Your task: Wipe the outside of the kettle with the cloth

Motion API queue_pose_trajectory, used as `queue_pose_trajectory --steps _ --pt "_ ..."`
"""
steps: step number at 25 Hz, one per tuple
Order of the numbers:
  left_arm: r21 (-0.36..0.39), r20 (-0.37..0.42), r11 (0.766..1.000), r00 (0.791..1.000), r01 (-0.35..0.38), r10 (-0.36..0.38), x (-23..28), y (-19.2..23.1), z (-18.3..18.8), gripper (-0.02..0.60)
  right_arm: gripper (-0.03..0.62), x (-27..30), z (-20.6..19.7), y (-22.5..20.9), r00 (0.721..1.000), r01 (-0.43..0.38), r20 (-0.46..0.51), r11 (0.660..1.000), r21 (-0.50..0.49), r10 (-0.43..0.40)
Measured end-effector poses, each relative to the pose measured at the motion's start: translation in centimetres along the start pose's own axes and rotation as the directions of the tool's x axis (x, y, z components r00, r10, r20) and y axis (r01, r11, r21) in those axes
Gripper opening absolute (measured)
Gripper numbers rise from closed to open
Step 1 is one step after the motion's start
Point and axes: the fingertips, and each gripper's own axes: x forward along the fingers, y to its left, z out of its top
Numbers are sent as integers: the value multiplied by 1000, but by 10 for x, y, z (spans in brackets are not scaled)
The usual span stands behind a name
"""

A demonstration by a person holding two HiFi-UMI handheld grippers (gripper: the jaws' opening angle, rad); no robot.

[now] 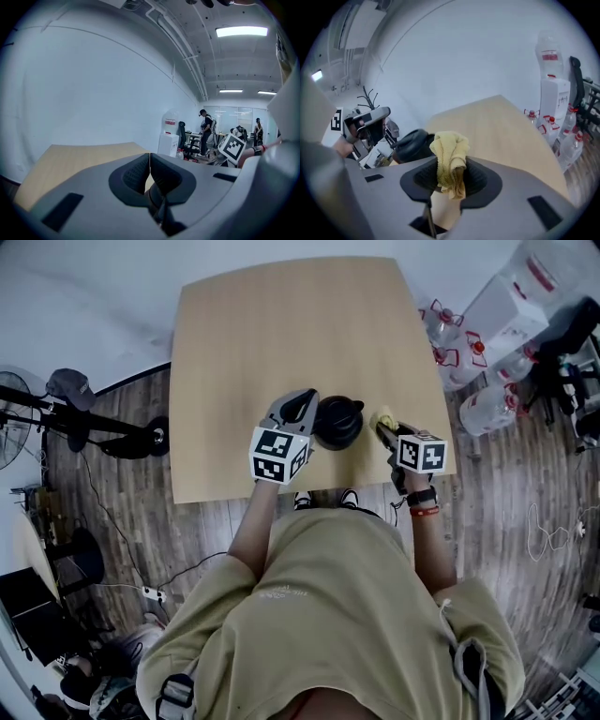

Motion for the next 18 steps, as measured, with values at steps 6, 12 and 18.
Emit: queue_pose_trajectory --steps 6,12,18 --pt "33 54 998 997 -57 55 14 9 42 25 133 -28 108 12 977 37 213 991 -128 -9" --pt "61 122 991 987 -115 107 24 21 82 25 133 -59 195 50 900 83 435 971 -224 23" --pt "61 197 985 969 -161 146 23 25 119 25 133 -83 245 76 813 173 582 943 -283 25"
